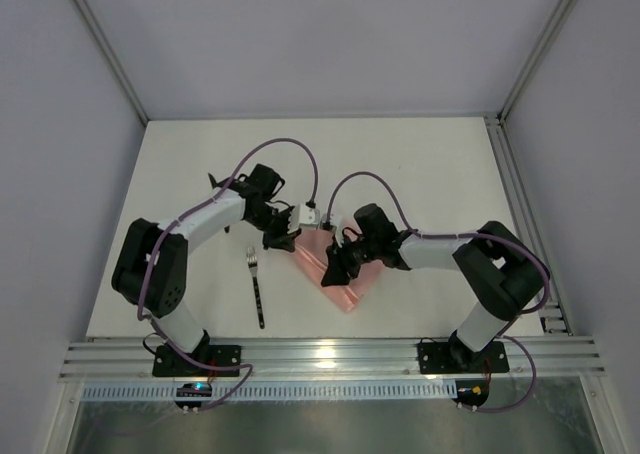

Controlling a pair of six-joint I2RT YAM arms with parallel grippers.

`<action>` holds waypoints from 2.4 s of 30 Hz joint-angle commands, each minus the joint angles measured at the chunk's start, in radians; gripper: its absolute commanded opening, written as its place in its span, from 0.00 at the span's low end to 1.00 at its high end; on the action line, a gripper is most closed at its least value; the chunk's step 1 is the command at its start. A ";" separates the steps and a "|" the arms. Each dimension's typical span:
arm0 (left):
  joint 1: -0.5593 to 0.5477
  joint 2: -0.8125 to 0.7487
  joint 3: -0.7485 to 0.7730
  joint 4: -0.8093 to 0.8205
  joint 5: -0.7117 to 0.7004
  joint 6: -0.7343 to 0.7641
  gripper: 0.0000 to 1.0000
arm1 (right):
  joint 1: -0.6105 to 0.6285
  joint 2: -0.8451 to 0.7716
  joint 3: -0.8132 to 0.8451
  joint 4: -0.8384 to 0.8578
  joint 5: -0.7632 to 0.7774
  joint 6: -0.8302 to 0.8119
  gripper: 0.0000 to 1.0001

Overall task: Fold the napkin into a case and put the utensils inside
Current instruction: Pick up the lower triangle-folded napkin from the center of the board, then fold the lower triangle-folded napkin at the center of the board.

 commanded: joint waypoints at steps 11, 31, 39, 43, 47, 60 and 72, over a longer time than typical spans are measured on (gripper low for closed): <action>0.000 0.012 0.063 -0.004 -0.018 -0.170 0.00 | 0.038 -0.218 -0.139 0.013 0.231 0.073 0.61; 0.002 0.027 0.102 -0.105 -0.069 -0.265 0.00 | 0.135 -0.264 -0.144 -0.017 0.337 0.153 0.04; 0.015 0.001 0.077 -0.375 -0.072 -0.107 0.00 | 0.133 -0.292 -0.100 -0.114 0.000 0.194 0.04; 0.017 0.025 0.100 -0.421 -0.064 -0.121 0.05 | 0.088 -0.219 -0.052 -0.189 -0.103 0.155 0.04; 0.025 0.075 0.164 -0.354 -0.016 -0.185 0.20 | -0.004 -0.125 -0.067 -0.116 -0.186 0.165 0.04; 0.023 0.233 0.261 -0.289 0.087 -0.121 0.62 | -0.130 0.033 -0.181 0.164 -0.214 0.280 0.04; 0.022 0.314 0.278 -0.044 -0.001 -0.413 0.00 | -0.144 0.033 -0.133 0.047 -0.128 0.216 0.11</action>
